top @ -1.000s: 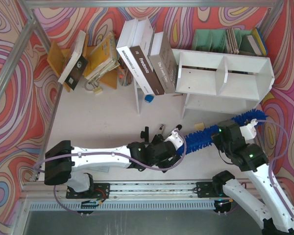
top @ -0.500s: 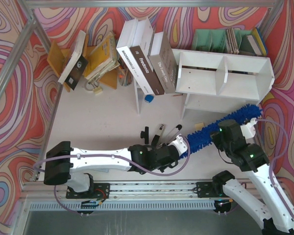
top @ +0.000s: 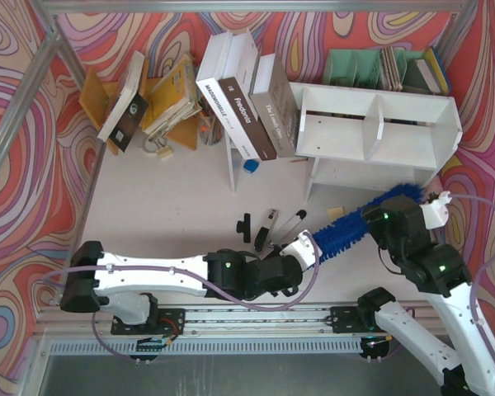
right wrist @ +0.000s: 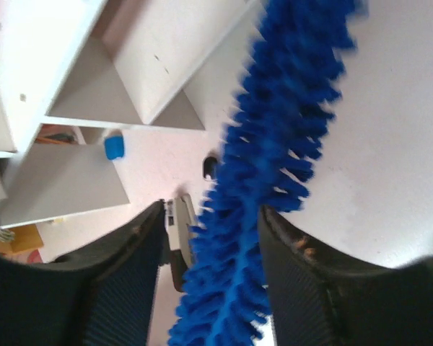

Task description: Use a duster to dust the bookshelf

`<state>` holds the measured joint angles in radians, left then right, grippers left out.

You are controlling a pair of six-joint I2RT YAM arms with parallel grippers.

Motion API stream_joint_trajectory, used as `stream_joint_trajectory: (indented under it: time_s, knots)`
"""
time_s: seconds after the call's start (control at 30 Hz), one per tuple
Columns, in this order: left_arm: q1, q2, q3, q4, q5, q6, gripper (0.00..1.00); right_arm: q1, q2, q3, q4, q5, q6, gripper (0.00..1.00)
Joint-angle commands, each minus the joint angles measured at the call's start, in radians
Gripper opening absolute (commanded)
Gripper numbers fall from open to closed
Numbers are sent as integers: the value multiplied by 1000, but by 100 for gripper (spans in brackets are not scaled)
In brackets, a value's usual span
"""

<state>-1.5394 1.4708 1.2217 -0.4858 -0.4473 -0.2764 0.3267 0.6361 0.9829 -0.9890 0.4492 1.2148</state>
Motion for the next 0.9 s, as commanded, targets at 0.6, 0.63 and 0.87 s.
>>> stream_joint_trajectory:
  time_s: [0.6, 0.63, 0.87]
  knots:
    - [-83, -352, -63, 12, -100, -64, 0, -6, -1, 318, 145, 123, -533, 77]
    - [-84, -383, -75, 21, -99, -65, 0, -6, -4, 321, 150, 130, -537, 77]
    - [-84, -533, -113, -2, -180, -69, 0, -6, -20, 348, 176, 167, -564, 77]
